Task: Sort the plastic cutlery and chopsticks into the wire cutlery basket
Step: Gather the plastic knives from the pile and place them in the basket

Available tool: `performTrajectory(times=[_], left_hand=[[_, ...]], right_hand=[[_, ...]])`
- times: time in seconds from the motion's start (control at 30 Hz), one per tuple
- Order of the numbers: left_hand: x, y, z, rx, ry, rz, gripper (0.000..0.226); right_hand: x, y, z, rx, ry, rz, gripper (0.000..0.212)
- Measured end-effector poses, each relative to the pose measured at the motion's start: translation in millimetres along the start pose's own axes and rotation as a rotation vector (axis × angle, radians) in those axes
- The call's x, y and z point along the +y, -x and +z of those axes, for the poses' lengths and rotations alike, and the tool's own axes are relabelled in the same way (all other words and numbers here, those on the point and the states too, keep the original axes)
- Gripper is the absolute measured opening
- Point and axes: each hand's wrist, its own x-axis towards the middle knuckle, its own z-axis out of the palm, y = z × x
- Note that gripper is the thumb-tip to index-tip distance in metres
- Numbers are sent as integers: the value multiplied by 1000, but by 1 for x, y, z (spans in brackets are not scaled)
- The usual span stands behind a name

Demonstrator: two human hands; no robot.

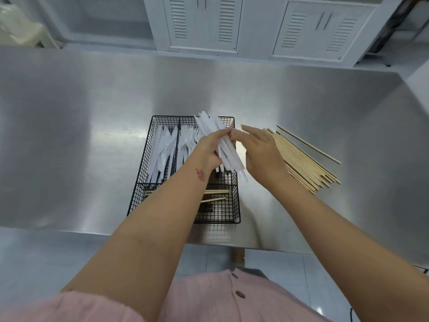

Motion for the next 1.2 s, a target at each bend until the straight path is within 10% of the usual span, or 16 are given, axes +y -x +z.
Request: performTrajectory(times=[0.17,0.3,0.73,1.03,1.2], left_hand=[[2,6,10,68,81,166,15],[0,9,27,33,81,270,9],[6,16,13,74,-21,345,33],[30,30,-47,165,-114,339,15],[24,37,-46,81,-259,246,21]], right_hand=[[-22,-3,11,305,-741,1019,12],[-26,-27,9,316,-1339,1463,32],[-48,-51,15,148,-1585,1459,37],[-76,-46,30,-613,-814,880,30],[-70,-47,26,-703,-735,769,26]])
